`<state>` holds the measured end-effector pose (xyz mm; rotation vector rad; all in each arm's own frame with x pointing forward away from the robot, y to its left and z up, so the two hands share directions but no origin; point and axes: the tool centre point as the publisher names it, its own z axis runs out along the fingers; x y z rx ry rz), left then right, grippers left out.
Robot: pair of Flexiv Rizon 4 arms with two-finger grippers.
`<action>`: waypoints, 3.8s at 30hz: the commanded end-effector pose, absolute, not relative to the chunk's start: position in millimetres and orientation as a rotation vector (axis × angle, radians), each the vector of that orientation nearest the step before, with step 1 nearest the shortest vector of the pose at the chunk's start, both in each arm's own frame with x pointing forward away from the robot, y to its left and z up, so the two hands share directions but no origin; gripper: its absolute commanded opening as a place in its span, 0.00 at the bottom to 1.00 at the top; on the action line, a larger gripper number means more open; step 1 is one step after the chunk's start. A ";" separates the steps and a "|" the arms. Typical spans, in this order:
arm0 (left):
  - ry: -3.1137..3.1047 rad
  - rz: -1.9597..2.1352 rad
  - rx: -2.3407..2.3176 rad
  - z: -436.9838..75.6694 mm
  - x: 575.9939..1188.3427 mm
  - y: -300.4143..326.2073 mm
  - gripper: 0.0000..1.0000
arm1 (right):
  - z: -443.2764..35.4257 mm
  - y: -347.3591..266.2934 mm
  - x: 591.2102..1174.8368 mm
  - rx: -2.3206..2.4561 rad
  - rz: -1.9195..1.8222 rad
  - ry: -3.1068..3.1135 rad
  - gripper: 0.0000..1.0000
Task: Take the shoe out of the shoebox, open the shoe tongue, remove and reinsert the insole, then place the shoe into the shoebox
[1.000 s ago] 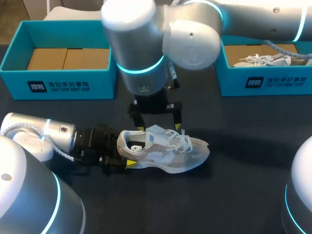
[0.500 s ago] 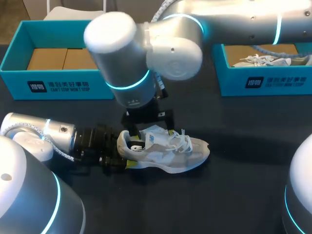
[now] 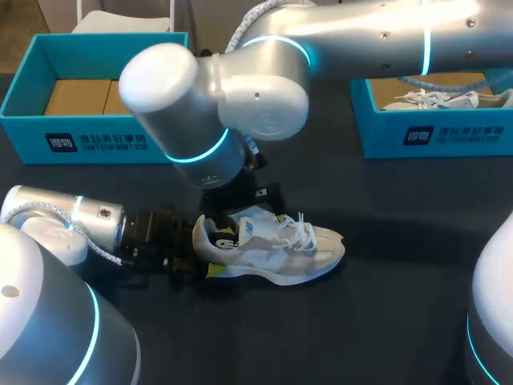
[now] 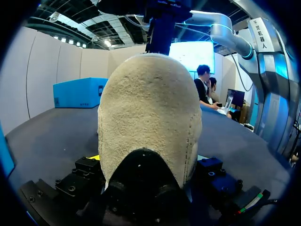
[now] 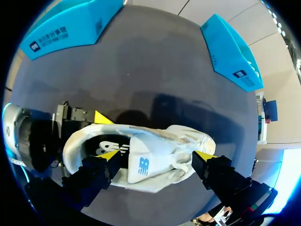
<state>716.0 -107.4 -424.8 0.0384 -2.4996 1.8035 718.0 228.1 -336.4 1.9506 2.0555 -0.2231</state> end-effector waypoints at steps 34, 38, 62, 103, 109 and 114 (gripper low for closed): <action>-2.501 1.802 0.040 -428.3 715.2 -111.1 0.00 | -312.9 189.2 696.7 2.479 -0.221 0.920 1.00; -2.501 1.802 0.040 -428.3 715.2 -111.1 0.00 | -307.7 189.4 694.9 2.487 -0.212 0.926 1.00; -2.501 1.802 0.040 -428.3 715.2 -111.1 0.00 | -297.2 147.3 701.6 2.525 -0.169 1.042 0.00; -2.501 1.802 0.040 -428.3 715.2 -111.1 0.00 | -385.3 76.0 704.7 2.681 0.067 1.210 0.44; -2.501 1.802 0.040 -428.3 715.2 -111.1 0.00 | -364.1 76.6 701.7 2.654 0.077 1.181 0.68; -2.501 1.802 0.040 -428.3 715.2 -111.1 0.00 | -346.2 82.0 700.8 2.629 0.098 1.183 0.92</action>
